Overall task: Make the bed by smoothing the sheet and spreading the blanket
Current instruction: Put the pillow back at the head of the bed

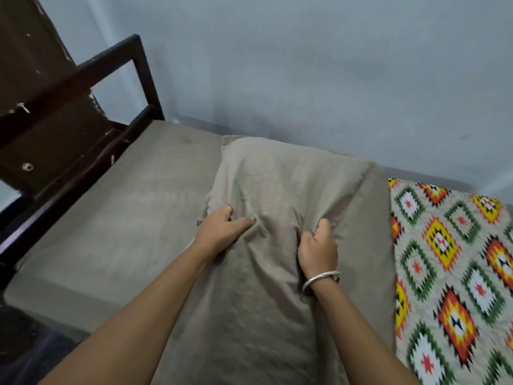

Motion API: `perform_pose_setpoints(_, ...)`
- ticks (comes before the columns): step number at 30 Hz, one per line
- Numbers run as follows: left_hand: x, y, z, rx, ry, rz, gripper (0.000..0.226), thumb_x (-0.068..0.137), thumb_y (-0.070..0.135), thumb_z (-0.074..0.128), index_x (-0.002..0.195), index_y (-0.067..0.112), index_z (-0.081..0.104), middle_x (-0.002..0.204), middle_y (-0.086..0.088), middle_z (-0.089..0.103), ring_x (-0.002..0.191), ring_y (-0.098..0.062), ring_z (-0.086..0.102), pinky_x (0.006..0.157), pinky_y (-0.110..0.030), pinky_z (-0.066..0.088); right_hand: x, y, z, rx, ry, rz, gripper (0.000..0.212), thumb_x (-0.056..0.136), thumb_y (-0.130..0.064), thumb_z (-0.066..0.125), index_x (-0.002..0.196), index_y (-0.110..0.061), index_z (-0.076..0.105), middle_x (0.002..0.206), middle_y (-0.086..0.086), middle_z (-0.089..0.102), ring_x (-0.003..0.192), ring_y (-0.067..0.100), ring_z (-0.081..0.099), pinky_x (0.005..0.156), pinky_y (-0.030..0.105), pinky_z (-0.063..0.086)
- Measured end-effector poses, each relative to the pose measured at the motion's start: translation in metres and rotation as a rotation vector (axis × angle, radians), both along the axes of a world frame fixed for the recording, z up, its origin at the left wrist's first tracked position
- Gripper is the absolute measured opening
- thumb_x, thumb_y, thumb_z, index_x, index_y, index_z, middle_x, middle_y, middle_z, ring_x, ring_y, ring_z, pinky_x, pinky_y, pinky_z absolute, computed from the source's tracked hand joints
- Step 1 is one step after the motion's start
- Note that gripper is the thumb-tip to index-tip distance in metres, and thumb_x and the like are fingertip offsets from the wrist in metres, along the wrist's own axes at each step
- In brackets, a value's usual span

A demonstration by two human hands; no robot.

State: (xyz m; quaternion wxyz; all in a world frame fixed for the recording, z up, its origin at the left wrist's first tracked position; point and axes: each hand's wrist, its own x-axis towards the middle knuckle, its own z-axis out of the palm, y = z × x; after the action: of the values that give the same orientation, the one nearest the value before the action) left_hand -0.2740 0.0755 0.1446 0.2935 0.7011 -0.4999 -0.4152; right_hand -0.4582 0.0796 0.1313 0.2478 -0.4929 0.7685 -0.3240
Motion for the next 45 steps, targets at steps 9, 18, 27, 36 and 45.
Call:
perform_pose_setpoints(9,0.129,-0.047,-0.006,0.082,-0.074,-0.047,0.08,0.05,0.072,0.052,0.103,0.013,0.055,0.102,-0.002,0.063,0.096,-0.022,0.059,0.09,-0.042,0.047,0.132,-0.048,-0.007,0.063,0.04,0.126,0.032,0.083,-0.003,0.044,0.066,-0.017,0.022,0.06,0.0,0.035,0.066,0.03,0.036,0.059,0.035,0.02)
perform_pose_setpoints(18,0.191,-0.072,-0.011,0.155,-0.194,0.101,0.041,0.074,0.043,0.07,0.086,0.014,0.043,0.078,0.001,0.045,0.07,-0.015,0.043,0.056,-0.031,0.032,0.197,-0.094,-0.015,0.089,-0.029,0.35,0.034,0.081,0.0,0.046,0.066,-0.019,0.022,0.06,0.0,0.034,0.067,0.028,0.035,0.059,0.035,0.019)
perform_pose_setpoints(27,0.275,-0.116,-0.03,0.218,-0.151,0.189,0.03,0.076,0.024,0.064,0.082,0.015,0.036,0.082,-0.003,0.046,0.077,-0.018,0.046,0.058,-0.032,0.035,0.28,-0.149,-0.051,0.188,0.003,0.482,0.035,0.084,-0.003,0.044,0.067,-0.02,0.019,0.061,0.0,0.037,0.067,0.029,0.038,0.06,0.034,0.024)
perform_pose_setpoints(36,0.383,-0.182,-0.084,0.272,-0.105,0.167,0.028,0.076,0.016,0.064,0.089,0.012,0.04,0.085,-0.003,0.045,0.079,-0.02,0.047,0.066,-0.035,0.039,0.374,-0.206,-0.111,0.276,0.066,0.508,0.021,0.087,-0.005,0.045,0.08,-0.015,0.027,0.07,0.01,0.05,0.071,0.034,0.048,0.064,0.04,0.036)
perform_pose_setpoints(45,0.426,-0.233,-0.153,0.415,-0.057,-0.032,0.058,0.079,0.03,0.067,0.12,0.008,0.031,0.091,-0.011,0.052,0.074,-0.022,0.053,0.065,-0.027,0.041,0.436,-0.236,-0.172,0.352,0.734,0.836,0.043,0.084,-0.023,0.055,0.124,-0.018,0.042,0.114,0.008,0.057,0.105,0.031,0.056,0.081,0.039,0.045)
